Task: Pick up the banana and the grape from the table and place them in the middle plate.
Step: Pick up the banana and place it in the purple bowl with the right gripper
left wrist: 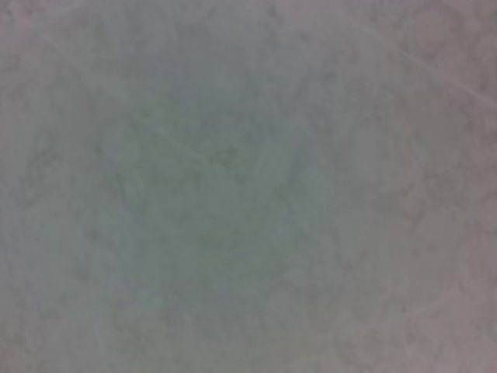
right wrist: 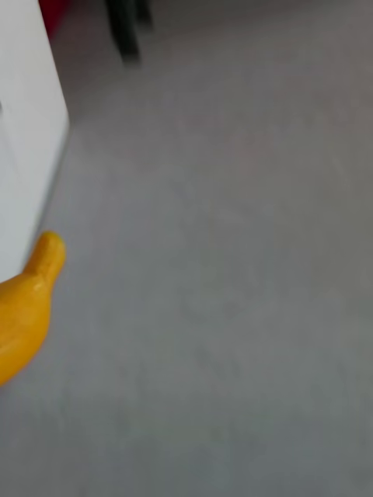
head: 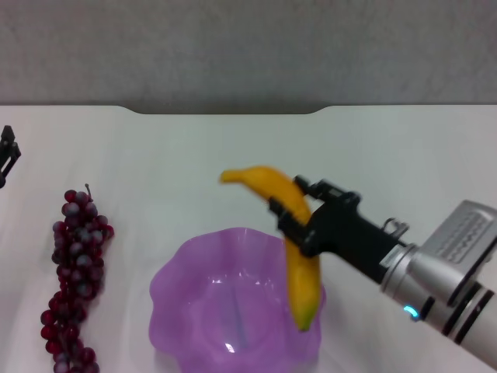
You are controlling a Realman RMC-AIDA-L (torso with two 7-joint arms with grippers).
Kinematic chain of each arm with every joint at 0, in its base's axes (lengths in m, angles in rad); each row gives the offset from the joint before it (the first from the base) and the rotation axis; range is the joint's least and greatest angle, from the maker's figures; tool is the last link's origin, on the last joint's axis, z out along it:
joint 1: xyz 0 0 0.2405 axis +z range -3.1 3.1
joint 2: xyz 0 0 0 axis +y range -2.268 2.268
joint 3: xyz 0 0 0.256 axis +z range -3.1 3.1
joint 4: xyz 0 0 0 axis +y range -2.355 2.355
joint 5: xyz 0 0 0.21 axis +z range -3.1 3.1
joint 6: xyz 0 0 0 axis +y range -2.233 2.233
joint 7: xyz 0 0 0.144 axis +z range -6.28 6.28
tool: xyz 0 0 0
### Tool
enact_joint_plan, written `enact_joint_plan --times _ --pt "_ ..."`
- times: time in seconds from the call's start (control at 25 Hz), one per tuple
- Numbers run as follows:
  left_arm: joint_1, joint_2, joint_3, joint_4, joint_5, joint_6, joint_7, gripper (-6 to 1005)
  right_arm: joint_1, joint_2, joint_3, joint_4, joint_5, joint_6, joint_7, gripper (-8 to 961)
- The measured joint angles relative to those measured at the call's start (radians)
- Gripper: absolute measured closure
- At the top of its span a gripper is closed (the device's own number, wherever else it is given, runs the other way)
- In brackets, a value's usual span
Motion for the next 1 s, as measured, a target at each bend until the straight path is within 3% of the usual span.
enact_joint_plan --times 0.44,1.0 --pt "-0.007 -0.001 0.006 -0.007 0.000 0.001 0.000 96 0.035 0.008 -0.004 -0.112 -0.265 0.024 0.354 443" --pt "-0.023 -0.004 0.006 -0.010 0.000 0.003 0.000 96 0.150 0.015 -0.013 -0.296 -0.553 0.031 0.717 444"
